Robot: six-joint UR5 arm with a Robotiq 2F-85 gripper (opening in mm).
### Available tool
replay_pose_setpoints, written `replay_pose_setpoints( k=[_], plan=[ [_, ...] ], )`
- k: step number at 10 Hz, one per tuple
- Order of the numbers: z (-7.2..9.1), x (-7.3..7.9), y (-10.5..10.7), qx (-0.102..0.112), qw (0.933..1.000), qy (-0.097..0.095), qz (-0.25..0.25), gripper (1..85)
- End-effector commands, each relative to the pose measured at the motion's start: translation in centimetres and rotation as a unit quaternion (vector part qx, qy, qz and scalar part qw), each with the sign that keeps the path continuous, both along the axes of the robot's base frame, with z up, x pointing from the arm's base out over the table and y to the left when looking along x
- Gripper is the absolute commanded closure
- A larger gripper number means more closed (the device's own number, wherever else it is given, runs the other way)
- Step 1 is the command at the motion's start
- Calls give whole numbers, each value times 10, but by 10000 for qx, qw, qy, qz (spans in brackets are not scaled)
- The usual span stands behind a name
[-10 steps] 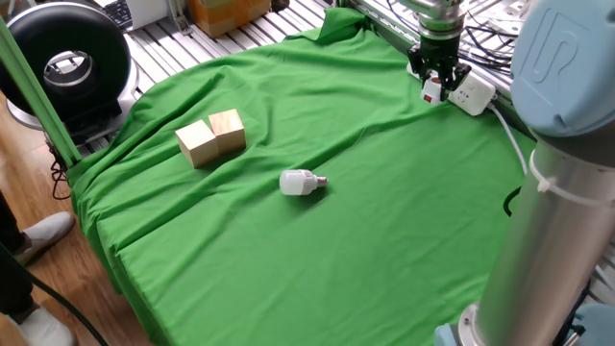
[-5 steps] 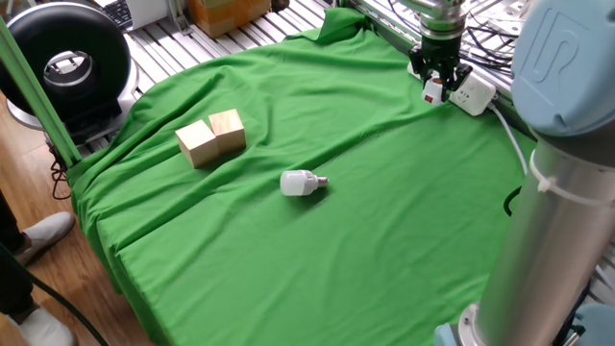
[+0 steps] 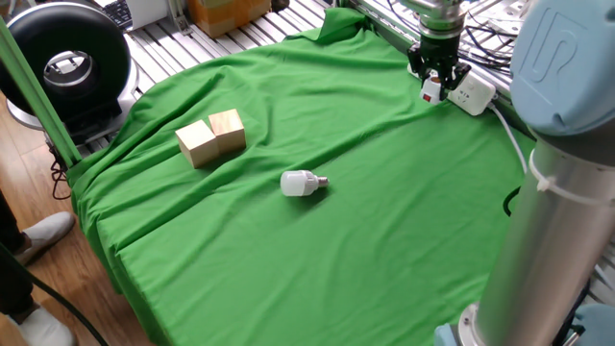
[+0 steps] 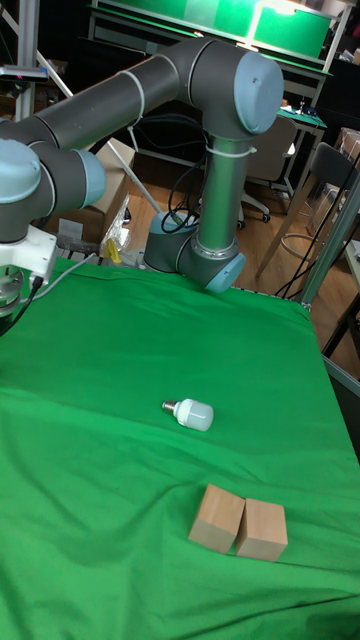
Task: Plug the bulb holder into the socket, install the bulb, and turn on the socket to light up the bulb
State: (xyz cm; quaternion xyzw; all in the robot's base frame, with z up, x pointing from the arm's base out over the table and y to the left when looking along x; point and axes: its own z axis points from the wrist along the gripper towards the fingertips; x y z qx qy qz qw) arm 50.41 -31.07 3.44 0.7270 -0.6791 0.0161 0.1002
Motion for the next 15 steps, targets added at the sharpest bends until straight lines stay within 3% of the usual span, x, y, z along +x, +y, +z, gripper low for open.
replay_pose_setpoints(
  k=[1,5,11,15],
  plan=[
    [0,-2,2,68,10000,13,-65,847],
    [7,-6,7,69,9998,95,-132,847],
    [-6,-3,-5,138,9999,15,-57,847],
    [-1,2,-12,-43,9997,-217,-87,847]
  ],
)
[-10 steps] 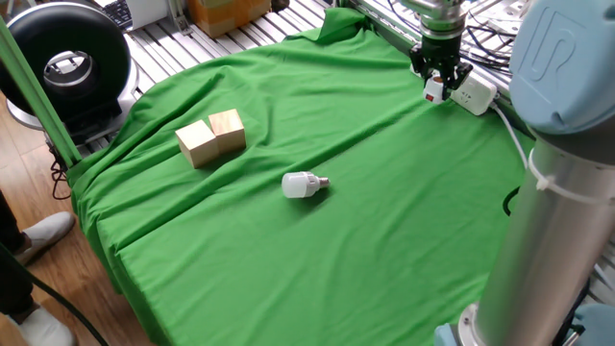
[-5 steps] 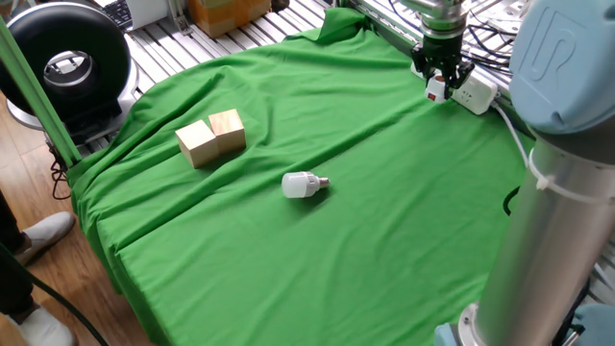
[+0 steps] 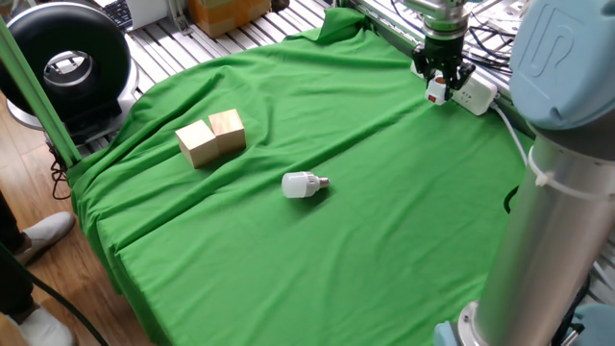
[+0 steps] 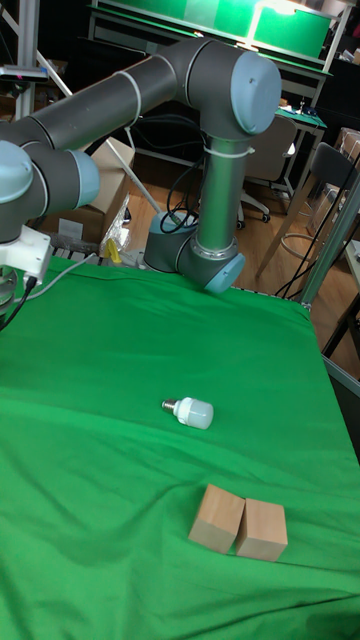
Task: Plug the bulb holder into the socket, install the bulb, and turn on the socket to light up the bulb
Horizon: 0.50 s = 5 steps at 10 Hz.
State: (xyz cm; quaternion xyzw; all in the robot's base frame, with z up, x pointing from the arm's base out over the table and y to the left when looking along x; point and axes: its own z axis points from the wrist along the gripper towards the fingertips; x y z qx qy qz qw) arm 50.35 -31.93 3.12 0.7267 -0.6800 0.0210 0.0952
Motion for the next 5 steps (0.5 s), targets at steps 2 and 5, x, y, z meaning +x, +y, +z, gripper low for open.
replay_pose_setpoints(
  k=[2,5],
  plan=[
    [2,0,-4,-19,9995,-283,-156,847],
    [5,22,-24,-343,9970,-682,145,847]
  ],
)
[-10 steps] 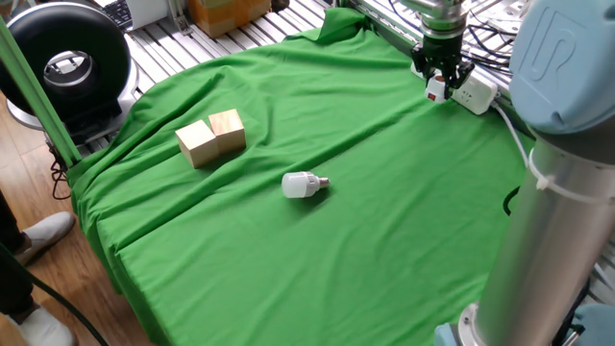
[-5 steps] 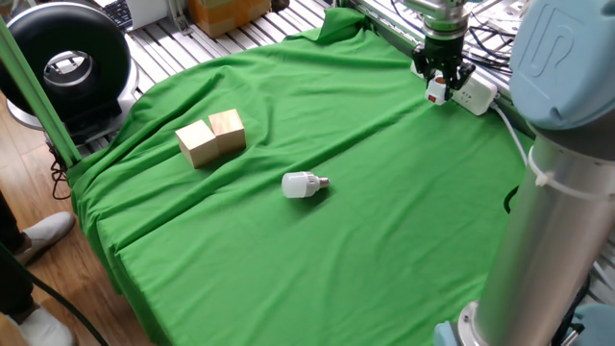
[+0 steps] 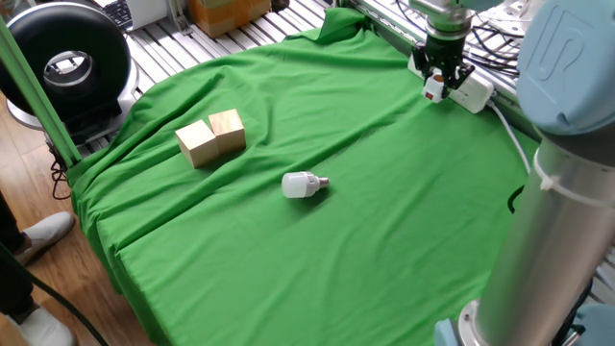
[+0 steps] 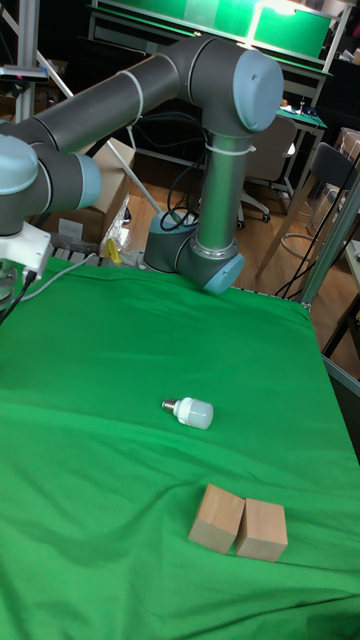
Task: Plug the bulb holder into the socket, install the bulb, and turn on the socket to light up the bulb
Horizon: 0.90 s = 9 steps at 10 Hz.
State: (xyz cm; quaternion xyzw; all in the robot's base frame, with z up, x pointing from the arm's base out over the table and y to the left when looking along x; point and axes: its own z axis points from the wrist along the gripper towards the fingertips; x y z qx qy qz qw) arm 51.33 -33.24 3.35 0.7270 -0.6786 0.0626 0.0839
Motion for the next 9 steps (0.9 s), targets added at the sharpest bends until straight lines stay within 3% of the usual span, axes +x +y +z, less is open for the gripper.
replay_pose_setpoints(
  k=[1,3,5,6,7,8,9],
  plan=[
    [1,8,-10,-113,9996,-262,67,847],
    [5,10,-12,-313,9989,-341,100,847],
    [17,-6,25,-565,9973,-244,-394,847],
    [9,-9,49,-170,9984,-60,-528,847],
    [-5,-9,51,311,9987,174,-365,847],
    [-10,-13,34,439,9982,361,-198,847],
    [-7,-15,17,395,9984,397,-28,847]
  ],
)
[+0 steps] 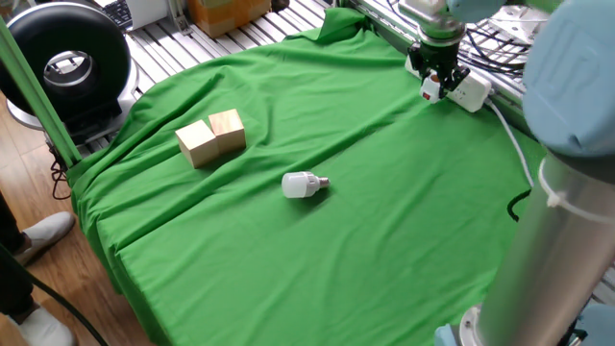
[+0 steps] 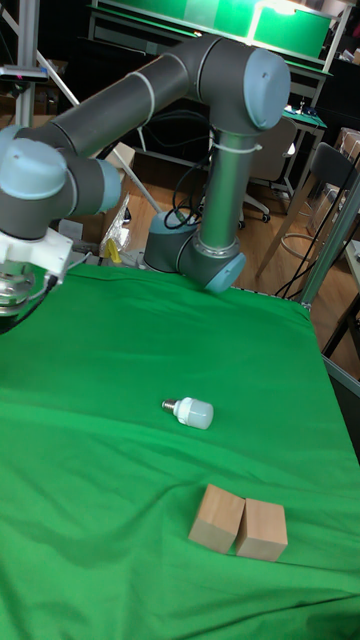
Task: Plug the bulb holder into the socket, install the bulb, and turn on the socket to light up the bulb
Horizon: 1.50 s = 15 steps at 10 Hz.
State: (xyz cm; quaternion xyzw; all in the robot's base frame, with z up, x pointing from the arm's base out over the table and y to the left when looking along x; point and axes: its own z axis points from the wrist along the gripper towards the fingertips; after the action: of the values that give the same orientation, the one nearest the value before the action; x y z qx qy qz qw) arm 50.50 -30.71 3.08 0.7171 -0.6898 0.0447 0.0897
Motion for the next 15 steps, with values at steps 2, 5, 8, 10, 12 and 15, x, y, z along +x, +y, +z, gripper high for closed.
replay_pose_setpoints(
  k=[2,5,8,10,12,15],
  plan=[
    [-6,-8,-25,332,9988,256,257,847],
    [-4,-12,-40,74,9983,435,372,847],
    [17,6,-44,-417,9968,332,600,847],
    [7,6,-30,-114,9992,84,378,847],
    [-1,5,-50,-111,9992,-32,386,847],
    [2,3,-48,-307,9990,-66,310,847]
  ],
)
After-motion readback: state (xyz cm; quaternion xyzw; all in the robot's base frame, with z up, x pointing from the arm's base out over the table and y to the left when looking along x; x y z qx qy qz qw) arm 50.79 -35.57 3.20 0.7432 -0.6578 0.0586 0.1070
